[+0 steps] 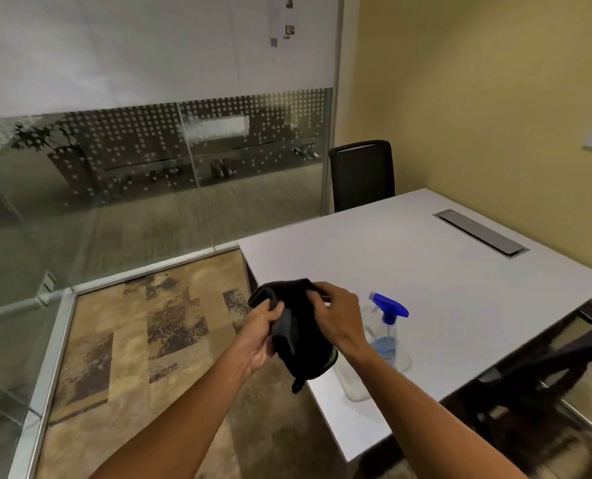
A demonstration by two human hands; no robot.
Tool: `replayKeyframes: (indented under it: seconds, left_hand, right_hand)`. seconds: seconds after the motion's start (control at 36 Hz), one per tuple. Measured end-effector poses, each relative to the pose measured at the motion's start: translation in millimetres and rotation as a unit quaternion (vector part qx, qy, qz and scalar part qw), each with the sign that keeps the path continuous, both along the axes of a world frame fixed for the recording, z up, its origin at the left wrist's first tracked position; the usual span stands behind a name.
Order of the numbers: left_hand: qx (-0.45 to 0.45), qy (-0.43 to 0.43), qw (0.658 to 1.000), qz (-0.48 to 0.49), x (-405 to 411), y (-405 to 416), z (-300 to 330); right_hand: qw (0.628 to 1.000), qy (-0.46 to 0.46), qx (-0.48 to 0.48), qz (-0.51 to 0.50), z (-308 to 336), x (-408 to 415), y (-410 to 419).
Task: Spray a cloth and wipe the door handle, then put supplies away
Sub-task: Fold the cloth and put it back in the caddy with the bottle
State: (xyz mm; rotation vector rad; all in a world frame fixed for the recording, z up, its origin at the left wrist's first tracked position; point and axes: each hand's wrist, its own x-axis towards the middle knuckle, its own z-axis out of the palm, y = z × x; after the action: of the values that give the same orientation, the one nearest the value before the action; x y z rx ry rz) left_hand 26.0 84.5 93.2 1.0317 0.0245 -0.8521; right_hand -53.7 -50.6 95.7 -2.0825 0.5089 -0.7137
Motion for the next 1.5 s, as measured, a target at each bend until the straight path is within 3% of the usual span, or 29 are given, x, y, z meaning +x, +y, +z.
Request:
replayKeyframes:
  seconds: [0.08,0.25,0.5,0.61,0.69,0.78,0.86,0.92,1.0,1.08,1.11,1.17,1.28,1.42,1.5]
  left_hand:
    - [0.085,-0.018,0.996,0.001,-3.0,-4.5,1.3]
    - [0.18,0.014,0.982,0.056,6.8,-12.7,4.9]
    - [0.154,0.036,0.985,0.068,4.7,-30.8,13.7]
    - [0.09,0.038,0.995,-0.001,3.7,-26.6,11.6]
    - [0.102,-0.004,0.994,-0.031,8.9,-21.0,11.7]
    - [0.111,-0.059,0.992,-0.025,12.4,-15.7,17.9]
    - [0.066,-0.103,0.991,-0.046,13.8,-6.1,34.4]
    - [0.0,-0.12,0.991,-0.064,13.1,3.0,49.6]
    - [-0.081,-0.169,0.978,-0.092,12.4,14.7,68.6]
    - [-0.105,-0.182,0.974,-0.082,11.7,16.3,76.3]
    - [-0.101,-0.178,0.976,-0.077,12.0,15.4,74.6]
    - [-0.074,-0.171,0.98,-0.07,13.2,14.8,66.7]
    - [-0.023,-0.151,0.985,-0.083,19.4,22.8,47.9]
    - [0.066,-0.17,0.976,-0.117,21.0,25.0,39.4]
    - [0.111,-0.203,0.967,-0.102,22.6,20.8,35.9]
  right_hand:
    - [0.995,0.012,0.092,-0.049,-2.1,0.3,-14.0]
    - [0.996,0.005,0.081,-0.046,-11.7,-12.8,-12.7]
    - [0.997,-0.005,-0.045,0.065,-27.6,-24.8,29.0]
    - [0.988,-0.056,-0.092,0.107,-30.7,-28.7,30.8]
    - [0.975,-0.041,-0.135,0.169,-35.5,-28.5,23.2]
    - [0.985,-0.071,-0.021,0.156,-35.4,-32.3,14.3]
    - [0.978,-0.117,0.172,-0.028,-30.0,-35.0,9.7]
    - [0.941,-0.095,0.314,-0.084,-24.1,-35.5,3.6]
    - [0.876,-0.113,0.469,0.013,-19.5,-33.7,-14.3]
    - [0.737,-0.145,0.644,0.141,-16.2,-38.6,-29.7]
    - [0.718,-0.13,0.663,0.167,-15.0,-41.9,-31.7]
    - [0.732,-0.107,0.645,0.192,-16.3,-43.7,-35.7]
    - [0.817,-0.073,0.548,0.164,-13.8,-43.0,-47.6]
    - [0.849,-0.003,0.488,0.201,-7.5,-46.1,-61.9]
    - [0.888,0.044,0.423,0.173,-0.3,-43.8,-67.1]
